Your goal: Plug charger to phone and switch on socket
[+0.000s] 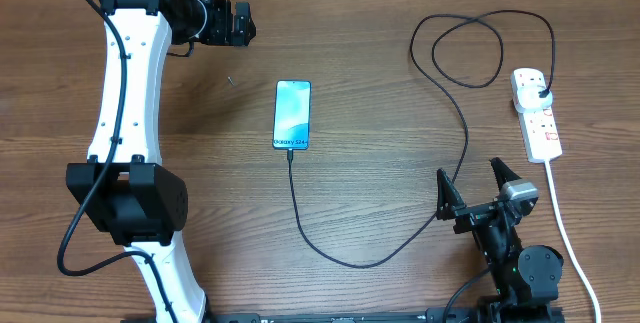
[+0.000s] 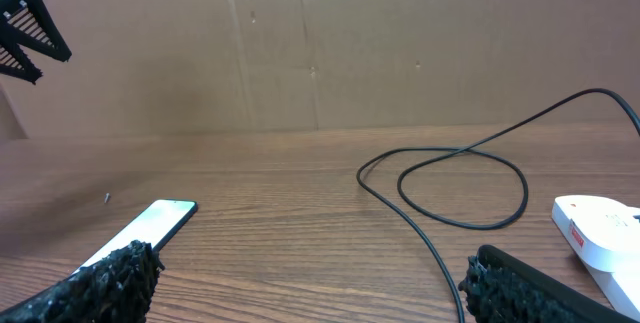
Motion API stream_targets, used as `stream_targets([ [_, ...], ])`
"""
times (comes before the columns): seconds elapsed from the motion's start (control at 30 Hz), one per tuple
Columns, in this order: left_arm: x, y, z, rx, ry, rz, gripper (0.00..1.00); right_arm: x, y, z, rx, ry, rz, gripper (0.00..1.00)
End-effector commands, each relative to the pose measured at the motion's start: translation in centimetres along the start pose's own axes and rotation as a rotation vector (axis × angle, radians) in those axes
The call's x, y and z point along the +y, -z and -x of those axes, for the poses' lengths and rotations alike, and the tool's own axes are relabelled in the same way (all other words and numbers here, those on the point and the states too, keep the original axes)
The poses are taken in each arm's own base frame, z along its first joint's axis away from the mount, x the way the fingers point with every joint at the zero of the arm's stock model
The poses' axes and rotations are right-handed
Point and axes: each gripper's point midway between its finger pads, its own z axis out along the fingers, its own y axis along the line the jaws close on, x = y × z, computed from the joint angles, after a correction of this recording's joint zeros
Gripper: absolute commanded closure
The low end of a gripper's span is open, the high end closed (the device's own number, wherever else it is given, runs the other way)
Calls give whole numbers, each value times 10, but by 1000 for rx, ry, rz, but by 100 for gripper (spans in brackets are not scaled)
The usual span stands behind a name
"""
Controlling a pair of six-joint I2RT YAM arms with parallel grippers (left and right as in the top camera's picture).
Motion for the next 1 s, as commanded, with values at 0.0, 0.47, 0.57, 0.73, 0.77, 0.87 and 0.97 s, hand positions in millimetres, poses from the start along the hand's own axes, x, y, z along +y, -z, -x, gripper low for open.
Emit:
stream_targets([
  [0.0, 0, -5, -2, 13, 6, 0, 0, -4, 0, -2, -4, 5, -21, 0],
  [0.47, 0, -5, -2, 13, 7, 0, 0, -7, 0, -2, -2, 75, -37, 0],
  [0.57, 0, -5, -2, 13, 7, 0, 0, -7, 0, -2, -2, 75, -37, 0],
  [0.73, 0, -5, -2, 13, 7, 0, 0, -7, 0, -2, -4, 76, -37, 0],
  [0.77, 0, -5, -2, 13, 7, 0, 0, -7, 0, -2, -4, 75, -37, 0],
  [0.87, 0, -5, -2, 13, 7, 0, 0, -6, 0, -2, -4, 76, -37, 0],
  [0.97, 0, -5, -2, 13, 7, 0, 0, -7, 0, -2, -4, 75, -37, 0],
])
